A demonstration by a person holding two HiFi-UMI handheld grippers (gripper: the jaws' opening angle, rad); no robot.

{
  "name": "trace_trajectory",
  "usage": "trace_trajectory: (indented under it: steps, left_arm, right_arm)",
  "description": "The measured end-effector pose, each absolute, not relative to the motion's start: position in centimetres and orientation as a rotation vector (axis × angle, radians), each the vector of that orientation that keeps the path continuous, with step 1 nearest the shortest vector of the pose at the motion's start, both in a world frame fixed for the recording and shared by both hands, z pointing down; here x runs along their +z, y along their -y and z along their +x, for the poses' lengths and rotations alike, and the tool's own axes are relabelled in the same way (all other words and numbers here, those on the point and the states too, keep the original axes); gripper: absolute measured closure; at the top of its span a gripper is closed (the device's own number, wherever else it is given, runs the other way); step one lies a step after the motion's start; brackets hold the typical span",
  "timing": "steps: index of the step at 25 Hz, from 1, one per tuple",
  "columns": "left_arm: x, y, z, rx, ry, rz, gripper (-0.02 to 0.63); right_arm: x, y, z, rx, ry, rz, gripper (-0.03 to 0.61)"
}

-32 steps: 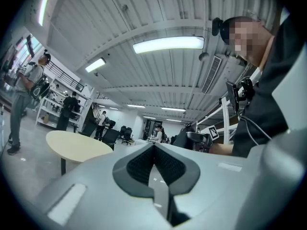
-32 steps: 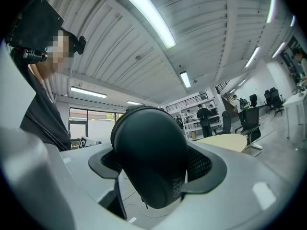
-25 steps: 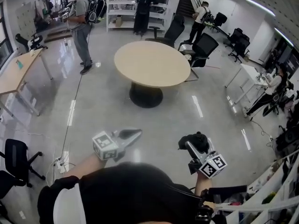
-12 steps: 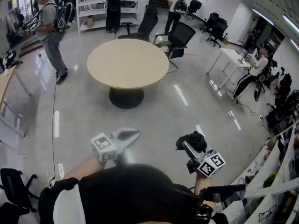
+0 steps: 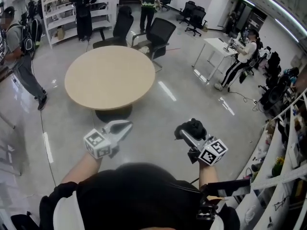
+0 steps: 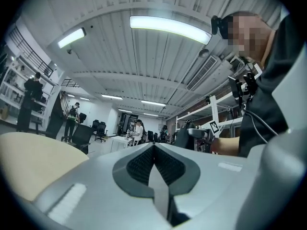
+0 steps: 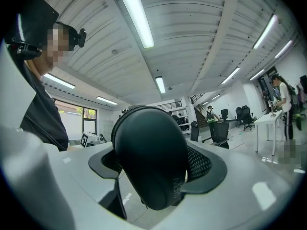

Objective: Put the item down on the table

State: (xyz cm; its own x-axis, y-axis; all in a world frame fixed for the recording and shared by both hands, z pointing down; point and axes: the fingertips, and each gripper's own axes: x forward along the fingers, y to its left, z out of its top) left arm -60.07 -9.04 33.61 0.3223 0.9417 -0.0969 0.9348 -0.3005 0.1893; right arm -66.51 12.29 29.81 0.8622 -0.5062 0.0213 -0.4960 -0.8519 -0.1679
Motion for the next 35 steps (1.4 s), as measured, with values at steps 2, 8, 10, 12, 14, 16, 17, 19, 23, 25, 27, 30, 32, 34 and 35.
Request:
trace_trajectory:
  steps: [2,8,10,12,14,16,17,19,23,25,27,30,32,34,35]
  left_arm:
    - [32.9,9.8,-56.1,0.031,-1.71,2.388,0.615]
    - [32.3,10.0,-46.6,0.028,-1.707,2.408,0.615]
    - [32.7,9.2,-44.2,0.043,-1.687,2.411,0.615]
    - [33.2,7.9,-42.4,0.061,-1.671,2.415,0.615]
    - [33.7,6.1,-41.1,0.074,-1.661,2.422,0.615]
    - [34.0,3.8,-39.9,0.083,-1.649,2.432,0.615]
    - [34.1,2.4,-39.5,0.083,-1.643,2.437,0.615]
    - [34.1,-0.8,-38.8,0.074,-1.635,2.448,0.615]
    - [34.0,-7.4,-38.0,0.068,-1.591,2.466,0.615]
    - [33.6,-10.6,-37.7,0.062,-1.574,2.473,0.615]
    - [33.2,-13.9,-37.0,0.049,-1.563,2.483,0.615]
    - [33.1,-18.4,-36.1,0.051,-1.559,2.477,0.615]
    - [33.0,-21.0,-35.5,0.06,-1.574,2.469,0.615]
    - [32.9,-23.0,-34.4,0.065,-1.591,2.464,0.615]
    - [32.8,-23.9,-33.8,0.067,-1.6,2.463,0.615]
  right_arm:
    - [29.6,-11.7,-63.2,-0.098,-0.777,-2.902,0.204]
    - [29.5,-11.7,-55.3,-0.118,-0.757,-2.953,0.204]
    - [30.0,-12.9,-53.5,-0.125,-0.741,-2.956,0.204]
    - [30.4,-14.6,-52.2,-0.134,-0.727,-2.956,0.204]
    - [30.8,-16.8,-51.1,-0.139,-0.717,-2.953,0.204]
    - [31.3,-19.5,-49.9,-0.135,-0.718,-2.945,0.204]
    - [31.5,-21.0,-49.4,-0.13,-0.722,-2.94,0.204]
    - [31.7,-24.2,-48.2,-0.121,-0.739,-2.932,0.204]
    - [31.9,-30.4,-46.1,-0.14,-0.807,-2.906,0.204]
    - [31.6,-33.3,-45.3,-0.146,-0.855,-2.902,0.204]
    - [31.2,-36.2,-44.3,-0.14,-0.89,-2.904,0.204]
    - [30.9,-40.1,-43.0,-0.144,-0.918,-2.901,0.204]
    - [30.9,-42.2,-42.2,-0.155,-0.922,-2.902,0.204]
    - [30.9,-44.1,-41.1,-0.155,-0.914,-2.901,0.204]
    - [31.0,-44.8,-40.6,-0.152,-0.907,-2.899,0.204]
